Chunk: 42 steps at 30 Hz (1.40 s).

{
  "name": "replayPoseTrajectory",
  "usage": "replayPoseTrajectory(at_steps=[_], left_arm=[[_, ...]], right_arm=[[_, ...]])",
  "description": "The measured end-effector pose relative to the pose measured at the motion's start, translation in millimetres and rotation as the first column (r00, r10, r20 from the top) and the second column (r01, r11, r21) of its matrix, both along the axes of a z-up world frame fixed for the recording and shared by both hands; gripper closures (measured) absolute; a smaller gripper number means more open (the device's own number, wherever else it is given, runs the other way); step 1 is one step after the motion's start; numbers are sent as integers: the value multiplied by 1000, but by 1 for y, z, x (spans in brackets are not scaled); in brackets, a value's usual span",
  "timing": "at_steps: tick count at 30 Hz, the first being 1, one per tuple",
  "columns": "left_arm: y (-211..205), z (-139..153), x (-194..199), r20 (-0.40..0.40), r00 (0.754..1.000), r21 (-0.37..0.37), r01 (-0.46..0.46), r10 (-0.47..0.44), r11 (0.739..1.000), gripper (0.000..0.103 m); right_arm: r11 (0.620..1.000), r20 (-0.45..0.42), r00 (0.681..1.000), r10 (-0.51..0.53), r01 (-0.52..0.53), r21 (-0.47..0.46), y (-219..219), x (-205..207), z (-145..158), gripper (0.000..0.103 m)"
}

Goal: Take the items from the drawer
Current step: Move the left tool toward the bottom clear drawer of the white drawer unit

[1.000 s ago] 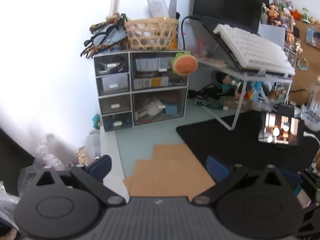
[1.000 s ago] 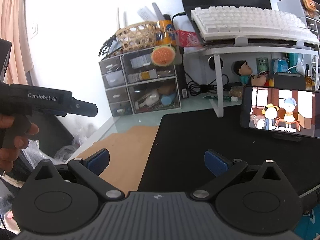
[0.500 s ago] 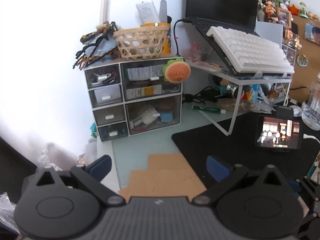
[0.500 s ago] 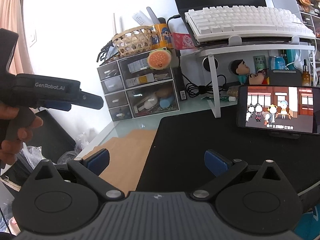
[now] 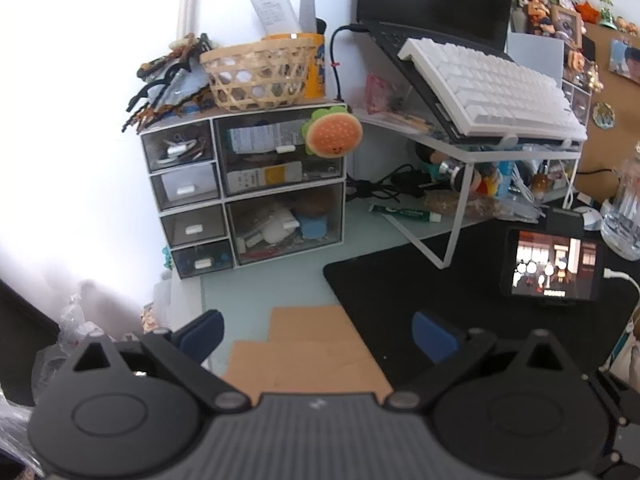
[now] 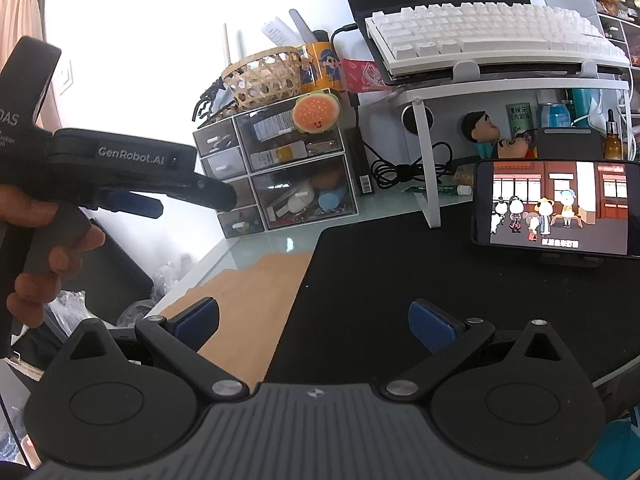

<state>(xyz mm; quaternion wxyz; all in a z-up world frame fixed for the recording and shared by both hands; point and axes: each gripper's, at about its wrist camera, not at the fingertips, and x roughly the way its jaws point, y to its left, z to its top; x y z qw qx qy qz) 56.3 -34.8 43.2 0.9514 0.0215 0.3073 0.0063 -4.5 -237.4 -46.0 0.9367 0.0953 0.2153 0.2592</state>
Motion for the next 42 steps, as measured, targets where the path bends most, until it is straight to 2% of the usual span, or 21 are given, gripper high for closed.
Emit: replayPoseTrajectory(at_steps=[21,33,42], left_arm=[[-14,-7,26,-24,1000,-7,7,-7,1000,4],[-20,18,44,-18,1000,-24,20,-20,1000,5],[-15,21,74,-47,999,-41,-22,20,999,8]], right_arm=[[1000,-23,1000,-22,22,17,-10,8,-9,0],[999,-33,999,-31,32,36,-12,13,-13,0],[998,-17,1000,-16,17,66,-15,14,-15,0]])
